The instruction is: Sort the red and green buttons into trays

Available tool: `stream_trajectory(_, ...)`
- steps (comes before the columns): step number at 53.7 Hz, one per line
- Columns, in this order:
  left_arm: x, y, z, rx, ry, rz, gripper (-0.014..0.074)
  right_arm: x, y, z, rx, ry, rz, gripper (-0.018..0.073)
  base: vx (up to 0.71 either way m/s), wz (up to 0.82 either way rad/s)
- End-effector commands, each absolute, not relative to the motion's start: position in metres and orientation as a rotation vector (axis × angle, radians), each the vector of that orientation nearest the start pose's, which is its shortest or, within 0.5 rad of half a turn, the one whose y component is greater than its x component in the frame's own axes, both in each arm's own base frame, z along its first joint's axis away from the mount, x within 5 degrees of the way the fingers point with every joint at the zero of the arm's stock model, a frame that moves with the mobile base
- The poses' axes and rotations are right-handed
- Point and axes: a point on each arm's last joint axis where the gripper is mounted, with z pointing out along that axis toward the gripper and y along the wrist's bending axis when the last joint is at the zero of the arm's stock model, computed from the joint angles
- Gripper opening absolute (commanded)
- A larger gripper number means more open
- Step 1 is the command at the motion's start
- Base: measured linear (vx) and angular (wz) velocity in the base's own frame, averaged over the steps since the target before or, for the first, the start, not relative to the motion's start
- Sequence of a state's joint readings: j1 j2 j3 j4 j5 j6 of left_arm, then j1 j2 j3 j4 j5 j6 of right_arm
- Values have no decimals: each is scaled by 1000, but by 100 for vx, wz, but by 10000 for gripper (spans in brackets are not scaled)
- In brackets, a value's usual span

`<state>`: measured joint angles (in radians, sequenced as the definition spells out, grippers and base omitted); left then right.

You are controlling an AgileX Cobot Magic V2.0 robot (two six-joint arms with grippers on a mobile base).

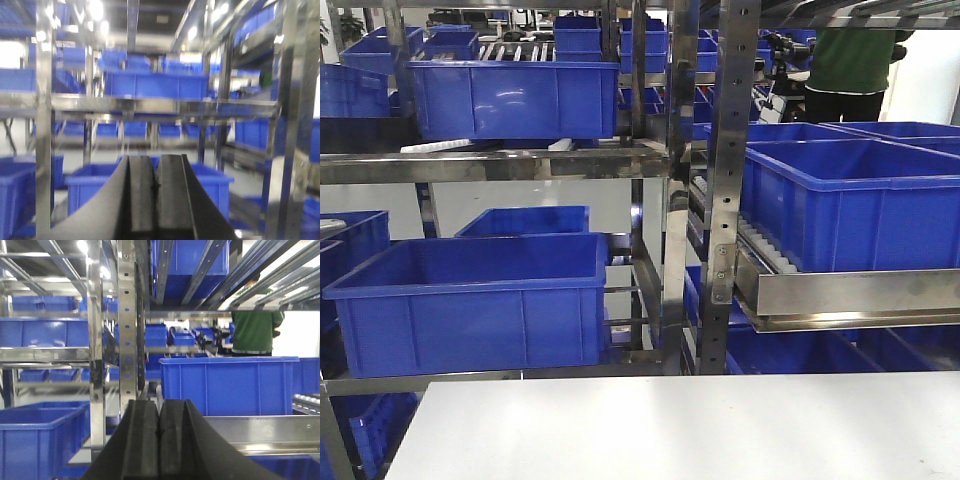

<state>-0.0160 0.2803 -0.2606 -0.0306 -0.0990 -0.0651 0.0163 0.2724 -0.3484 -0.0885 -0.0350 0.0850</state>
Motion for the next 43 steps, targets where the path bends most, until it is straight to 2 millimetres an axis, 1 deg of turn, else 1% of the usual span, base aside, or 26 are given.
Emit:
stream_trajectory(1, 107, -1, 320, -66, 1404, -94, -6, 99, 2, 346, -34, 1340, -5, -8, 0, 0)
stream_trajectory(4, 125, -1, 325, -71, 1431, -96, -6, 115, 2, 347, -36, 1380, -3, -8, 0, 0)
stream_trajectory(7, 141, -2, 325, -73, 1476, -94, -6, 128, 3, 343, -38, 1418, -1, -8, 0, 0)
stream_trajectory(12, 162, -2, 324, -68, 1530, -85, -4, 150, 3, 331, -37, 1494, 4, -6, 0, 0)
stream_trajectory(17, 178, -4, 318, 4, 1562, -39, 6, 163, 3, 321, -36, 1552, 8, 6, 0, 0)
stream_trajectory(20, 186, -7, 314, 75, 1557, -10, 25, 168, 3, 317, -26, 1575, 17, 28, 0, 0)
stream_trajectory(23, 191, -9, 312, 103, 1558, -11, 52, 171, 3, 315, -12, 1591, 30, 63, 0, 0)
stream_trajectory(25, 194, -10, 310, 103, 1556, -29, 74, 173, 3, 313, -11, 1598, 32, 106, 0, 0)
stream_trajectory(30, 200, -12, 305, 65, 1572, -87, 170, 174, 3, 312, -12, 1607, 31, 219, 0, 0)
stream_trajectory(34, 203, -13, 303, 46, 1584, -111, 260, 175, 3, 312, -13, 1602, 31, 347, 0, 0)
stream_trajectory(38, 205, -13, 300, 34, 1597, -121, 370, 175, 3, 313, -13, 1588, 33, 497, 0, 0)
stream_trajectory(39, 206, -13, 299, 29, 1601, -126, 408, 175, 3, 314, -15, 1584, 32, 519, 0, 0)
stream_trajectory(40, 206, -13, 299, 29, 1603, -126, 418, 175, 3, 314, -15, 1578, 33, 551, 0, 0)
stream_trajectory(42, 207, -13, 298, 29, 1608, -126, 477, 175, 4, 315, -17, 1567, 33, 598, 0, 0)
stream_trajectory(43, 207, -13, 298, 29, 1608, -126, 484, 175, 4, 316, -15, 1559, 35, 614, 0, 0)
